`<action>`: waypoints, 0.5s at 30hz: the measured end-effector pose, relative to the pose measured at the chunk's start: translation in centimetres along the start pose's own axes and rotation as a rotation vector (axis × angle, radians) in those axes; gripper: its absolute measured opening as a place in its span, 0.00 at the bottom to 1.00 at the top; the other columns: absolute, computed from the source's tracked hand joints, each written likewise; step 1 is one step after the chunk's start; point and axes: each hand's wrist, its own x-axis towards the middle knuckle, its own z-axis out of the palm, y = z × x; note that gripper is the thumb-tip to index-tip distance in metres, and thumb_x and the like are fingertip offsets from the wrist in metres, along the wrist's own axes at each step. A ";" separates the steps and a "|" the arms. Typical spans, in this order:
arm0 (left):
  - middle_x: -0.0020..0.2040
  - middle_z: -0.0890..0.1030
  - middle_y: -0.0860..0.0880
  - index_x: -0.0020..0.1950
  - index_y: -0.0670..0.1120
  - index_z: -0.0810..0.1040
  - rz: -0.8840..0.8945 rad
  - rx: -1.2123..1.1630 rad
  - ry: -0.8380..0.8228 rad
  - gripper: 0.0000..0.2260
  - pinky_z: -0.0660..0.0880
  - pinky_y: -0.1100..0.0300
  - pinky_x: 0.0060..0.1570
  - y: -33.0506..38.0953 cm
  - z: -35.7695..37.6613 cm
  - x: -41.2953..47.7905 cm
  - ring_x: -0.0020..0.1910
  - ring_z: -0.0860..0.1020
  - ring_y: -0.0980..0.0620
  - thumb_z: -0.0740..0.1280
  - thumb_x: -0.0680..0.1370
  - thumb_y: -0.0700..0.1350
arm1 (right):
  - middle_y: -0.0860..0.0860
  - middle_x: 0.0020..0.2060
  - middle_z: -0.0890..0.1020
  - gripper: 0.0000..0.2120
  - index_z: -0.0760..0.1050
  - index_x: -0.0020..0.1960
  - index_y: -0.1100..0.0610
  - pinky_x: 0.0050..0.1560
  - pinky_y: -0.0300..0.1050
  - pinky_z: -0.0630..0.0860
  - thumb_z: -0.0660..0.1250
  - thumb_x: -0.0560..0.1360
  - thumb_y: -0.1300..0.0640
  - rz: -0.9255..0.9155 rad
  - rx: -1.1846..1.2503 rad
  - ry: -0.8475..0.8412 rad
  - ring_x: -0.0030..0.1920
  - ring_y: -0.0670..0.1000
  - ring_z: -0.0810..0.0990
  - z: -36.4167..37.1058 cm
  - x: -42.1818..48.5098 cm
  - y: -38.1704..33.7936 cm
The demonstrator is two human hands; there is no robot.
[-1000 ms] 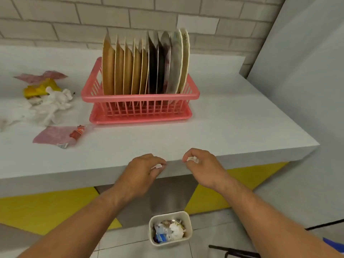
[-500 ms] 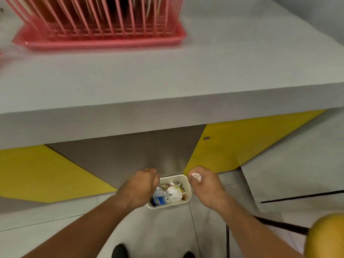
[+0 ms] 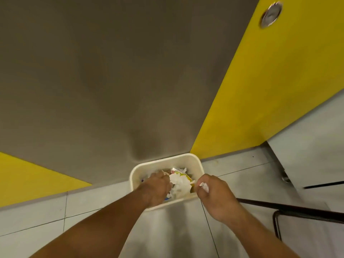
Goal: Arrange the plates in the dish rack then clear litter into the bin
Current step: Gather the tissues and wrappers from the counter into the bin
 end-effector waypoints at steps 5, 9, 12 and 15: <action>0.74 0.64 0.47 0.71 0.53 0.63 -0.016 -0.036 0.030 0.18 0.66 0.47 0.67 -2.5 2.5 1.7 0.71 0.65 0.43 0.56 0.81 0.49 | 0.50 0.52 0.78 0.07 0.76 0.55 0.51 0.50 0.42 0.73 0.63 0.79 0.53 -0.122 -0.087 -0.029 0.51 0.51 0.76 2.5 4.0 0.0; 0.62 0.76 0.50 0.66 0.51 0.71 -0.077 -0.180 0.240 0.15 0.73 0.54 0.58 -2.7 1.1 -1.3 0.58 0.74 0.49 0.53 0.82 0.52 | 0.48 0.57 0.76 0.15 0.74 0.63 0.47 0.59 0.44 0.72 0.67 0.77 0.52 -0.192 -0.117 -0.129 0.58 0.52 0.75 5.0 7.6 -1.9; 0.63 0.75 0.54 0.67 0.53 0.70 -0.097 -0.224 0.307 0.17 0.73 0.58 0.57 -3.2 -0.8 -4.2 0.60 0.74 0.53 0.54 0.81 0.55 | 0.49 0.66 0.71 0.32 0.64 0.73 0.44 0.68 0.52 0.68 0.72 0.73 0.50 -0.197 -0.222 -0.204 0.66 0.55 0.68 6.2 8.3 -2.7; 0.66 0.73 0.56 0.69 0.55 0.69 -0.099 -0.232 0.306 0.18 0.70 0.60 0.60 -3.3 -3.6 -6.9 0.63 0.72 0.54 0.54 0.81 0.57 | 0.50 0.72 0.66 0.37 0.58 0.76 0.45 0.70 0.53 0.66 0.72 0.72 0.51 -0.176 -0.292 -0.231 0.71 0.55 0.63 4.8 6.5 -3.3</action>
